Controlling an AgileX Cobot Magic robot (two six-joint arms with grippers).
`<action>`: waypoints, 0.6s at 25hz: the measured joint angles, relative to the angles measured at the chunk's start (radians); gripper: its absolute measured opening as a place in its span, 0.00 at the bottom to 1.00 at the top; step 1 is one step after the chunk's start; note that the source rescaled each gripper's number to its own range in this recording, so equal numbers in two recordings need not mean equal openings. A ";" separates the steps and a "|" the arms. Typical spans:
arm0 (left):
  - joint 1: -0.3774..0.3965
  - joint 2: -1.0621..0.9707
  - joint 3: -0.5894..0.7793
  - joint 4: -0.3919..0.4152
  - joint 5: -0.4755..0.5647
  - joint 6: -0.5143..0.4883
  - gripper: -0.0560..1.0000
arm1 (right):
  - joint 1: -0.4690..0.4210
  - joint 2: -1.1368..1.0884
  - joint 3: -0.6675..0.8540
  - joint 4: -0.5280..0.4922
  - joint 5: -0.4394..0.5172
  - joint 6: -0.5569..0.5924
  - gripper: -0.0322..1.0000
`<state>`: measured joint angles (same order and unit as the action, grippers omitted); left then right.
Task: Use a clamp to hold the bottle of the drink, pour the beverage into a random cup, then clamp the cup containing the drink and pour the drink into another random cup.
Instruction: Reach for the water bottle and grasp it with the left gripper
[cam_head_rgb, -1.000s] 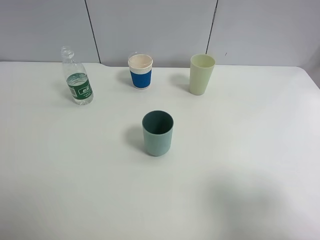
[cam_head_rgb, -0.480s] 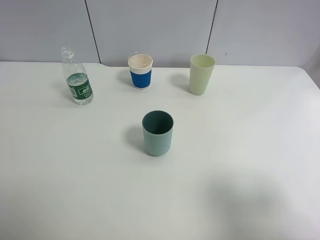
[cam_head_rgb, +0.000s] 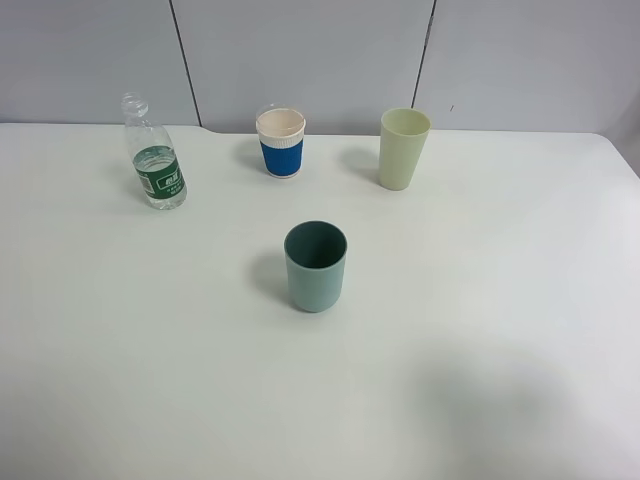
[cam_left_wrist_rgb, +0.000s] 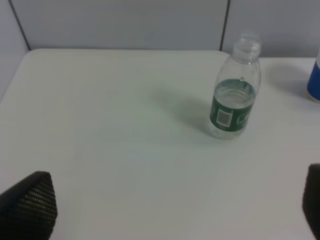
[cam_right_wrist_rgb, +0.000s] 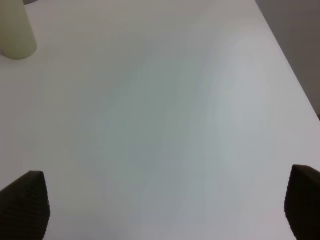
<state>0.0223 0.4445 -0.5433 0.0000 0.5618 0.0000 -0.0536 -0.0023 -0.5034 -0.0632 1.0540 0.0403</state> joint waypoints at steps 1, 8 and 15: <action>0.000 0.033 0.000 -0.016 -0.018 0.017 1.00 | 0.000 0.000 0.000 0.000 0.000 0.000 1.00; 0.000 0.303 0.000 -0.064 -0.106 0.109 1.00 | 0.000 0.000 0.000 0.000 0.000 0.000 1.00; -0.024 0.507 0.000 -0.066 -0.154 0.114 1.00 | 0.000 0.000 0.000 0.000 0.000 0.000 1.00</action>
<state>-0.0013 0.9516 -0.5433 -0.0656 0.4080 0.1141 -0.0536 -0.0023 -0.5034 -0.0632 1.0540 0.0403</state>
